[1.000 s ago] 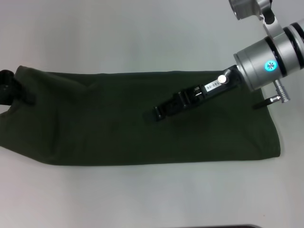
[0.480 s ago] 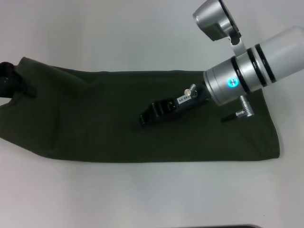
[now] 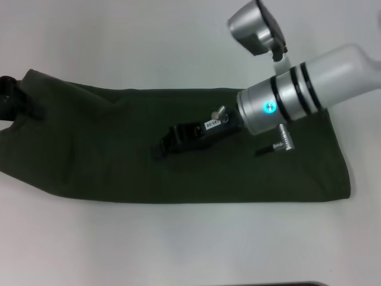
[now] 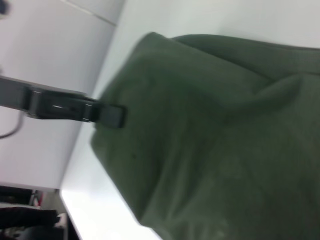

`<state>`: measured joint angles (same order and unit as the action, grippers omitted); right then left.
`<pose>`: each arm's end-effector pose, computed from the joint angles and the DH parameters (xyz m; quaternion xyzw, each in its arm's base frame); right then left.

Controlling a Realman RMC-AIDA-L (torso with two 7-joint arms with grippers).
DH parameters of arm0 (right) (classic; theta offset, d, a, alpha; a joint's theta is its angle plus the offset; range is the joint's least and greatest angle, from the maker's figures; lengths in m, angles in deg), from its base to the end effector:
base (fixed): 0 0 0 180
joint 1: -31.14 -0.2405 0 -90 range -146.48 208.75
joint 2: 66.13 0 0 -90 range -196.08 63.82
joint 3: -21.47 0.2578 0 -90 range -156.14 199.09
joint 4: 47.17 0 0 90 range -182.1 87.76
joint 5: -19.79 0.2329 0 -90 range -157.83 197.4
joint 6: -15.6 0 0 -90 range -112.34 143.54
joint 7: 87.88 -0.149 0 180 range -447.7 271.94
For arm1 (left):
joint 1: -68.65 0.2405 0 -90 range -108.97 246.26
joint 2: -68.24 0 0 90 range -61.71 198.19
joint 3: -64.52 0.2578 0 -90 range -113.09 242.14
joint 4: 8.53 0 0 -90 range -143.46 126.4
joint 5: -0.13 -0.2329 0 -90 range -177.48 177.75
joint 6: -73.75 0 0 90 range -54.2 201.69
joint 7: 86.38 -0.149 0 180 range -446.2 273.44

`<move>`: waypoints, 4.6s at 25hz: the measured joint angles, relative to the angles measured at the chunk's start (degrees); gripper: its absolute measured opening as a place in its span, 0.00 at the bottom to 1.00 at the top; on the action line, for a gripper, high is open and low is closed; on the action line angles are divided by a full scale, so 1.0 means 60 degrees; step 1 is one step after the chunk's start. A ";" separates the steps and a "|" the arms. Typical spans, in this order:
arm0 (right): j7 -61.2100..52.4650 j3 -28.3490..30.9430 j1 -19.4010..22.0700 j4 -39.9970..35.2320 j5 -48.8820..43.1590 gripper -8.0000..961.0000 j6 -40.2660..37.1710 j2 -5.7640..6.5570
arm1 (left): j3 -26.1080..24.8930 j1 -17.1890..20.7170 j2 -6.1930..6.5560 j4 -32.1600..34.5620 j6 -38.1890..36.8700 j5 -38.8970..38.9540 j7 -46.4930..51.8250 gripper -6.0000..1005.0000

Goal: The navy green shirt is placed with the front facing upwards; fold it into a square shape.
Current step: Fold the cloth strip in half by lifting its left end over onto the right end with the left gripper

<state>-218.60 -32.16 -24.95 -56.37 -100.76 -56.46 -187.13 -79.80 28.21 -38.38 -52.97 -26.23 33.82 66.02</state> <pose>0.1853 0.3671 -0.1377 0.8148 -0.5708 -0.0695 0.0735 -0.2933 0.3812 0.0995 -0.7228 -0.6852 -0.0065 0.0895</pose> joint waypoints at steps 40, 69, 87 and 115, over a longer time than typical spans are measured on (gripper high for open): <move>0.0356 -0.0800 -0.1592 0.1679 0.0581 0.02 0.1284 -0.0092 | -0.0197 0.0316 -0.0497 -0.1079 -0.0500 0.0112 0.0015 0.08; 0.0209 -0.0411 -0.1030 0.0637 -0.0039 0.02 0.1209 -0.0057 | -0.0186 -0.0044 -0.0761 -0.1205 -0.0436 0.0127 0.0075 0.08; 0.0668 -0.0253 -0.1736 0.2062 -0.0010 0.02 0.2663 -0.0091 | -0.0203 -0.0302 -0.1138 -0.1681 -0.0452 0.0128 0.0152 0.08; -0.0794 -0.0468 0.2600 -0.4114 -0.0612 0.02 -0.1383 0.1009 | -0.0163 0.0345 -0.0642 -0.2737 -0.1700 -0.0377 0.0607 0.08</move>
<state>-223.37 -34.96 -9.35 -81.05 -104.44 -64.75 -181.08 -80.78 30.28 -42.23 -69.40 -36.43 31.56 69.66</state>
